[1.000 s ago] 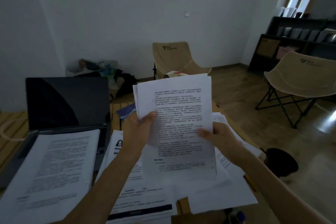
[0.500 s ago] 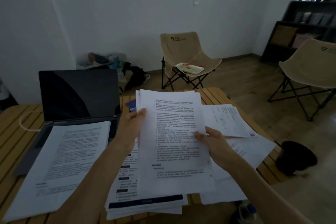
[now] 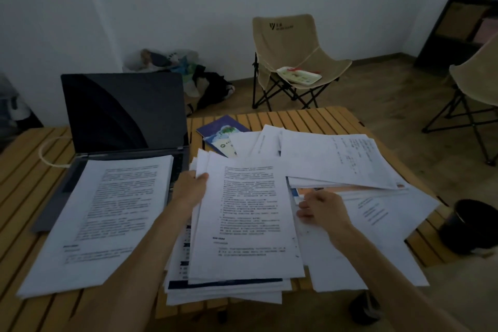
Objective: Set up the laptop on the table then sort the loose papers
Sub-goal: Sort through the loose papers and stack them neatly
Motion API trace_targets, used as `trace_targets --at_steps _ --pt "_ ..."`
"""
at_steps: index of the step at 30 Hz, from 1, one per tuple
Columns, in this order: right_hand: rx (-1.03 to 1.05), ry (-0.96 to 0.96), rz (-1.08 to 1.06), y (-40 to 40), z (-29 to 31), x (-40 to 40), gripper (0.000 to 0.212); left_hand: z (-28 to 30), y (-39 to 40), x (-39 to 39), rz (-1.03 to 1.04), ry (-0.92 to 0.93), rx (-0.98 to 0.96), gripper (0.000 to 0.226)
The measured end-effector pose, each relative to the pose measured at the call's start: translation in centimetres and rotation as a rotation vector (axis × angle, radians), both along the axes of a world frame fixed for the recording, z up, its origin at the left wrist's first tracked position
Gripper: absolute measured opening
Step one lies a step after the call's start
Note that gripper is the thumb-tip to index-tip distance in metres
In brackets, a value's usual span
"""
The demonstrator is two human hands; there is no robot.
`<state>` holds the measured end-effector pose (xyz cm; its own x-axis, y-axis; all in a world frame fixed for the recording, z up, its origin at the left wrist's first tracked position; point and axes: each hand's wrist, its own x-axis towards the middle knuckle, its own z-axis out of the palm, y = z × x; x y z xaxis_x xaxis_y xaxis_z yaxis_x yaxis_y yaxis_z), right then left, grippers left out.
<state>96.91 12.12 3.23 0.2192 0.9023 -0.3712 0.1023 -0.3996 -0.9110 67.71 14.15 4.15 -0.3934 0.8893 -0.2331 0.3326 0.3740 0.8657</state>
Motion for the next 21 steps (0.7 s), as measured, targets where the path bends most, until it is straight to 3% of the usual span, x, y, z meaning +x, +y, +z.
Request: trace_targets --at_steps 5,7,10,12,15,17,18,21 --pt "-0.014 -0.270 0.197 0.1 -0.3 -1.2 0.016 0.0 -0.1 0.5 -0.077 -0.154 0.042 0.031" --pt "0.035 -0.334 0.148 -0.1 -0.6 -1.3 0.010 0.1 -0.6 0.8 -0.066 -0.303 0.060 0.028" --pt "0.059 -0.283 0.039 0.0 -0.7 -0.7 0.011 0.8 -0.9 0.9 0.005 -0.461 0.083 0.020" --pt "0.098 -0.230 -0.053 0.0 -0.4 0.2 0.013 0.5 -0.8 0.3 0.050 -0.311 0.109 0.024" --pt "0.144 -0.137 -0.145 -0.2 -0.2 1.7 0.012 -0.4 -1.0 -0.1 0.051 0.237 0.130 0.043" --pt "0.130 -0.035 -0.138 -0.3 -0.4 2.2 0.011 -0.4 -1.5 0.7 0.015 0.355 0.236 0.043" --pt "0.118 0.004 -0.135 -0.4 -0.4 2.3 0.011 0.2 -1.9 1.6 -0.064 0.239 0.261 0.038" --pt "0.129 0.058 -0.136 -0.3 -0.3 2.2 0.009 2.0 -3.5 4.6 -0.272 -0.438 0.161 0.042"
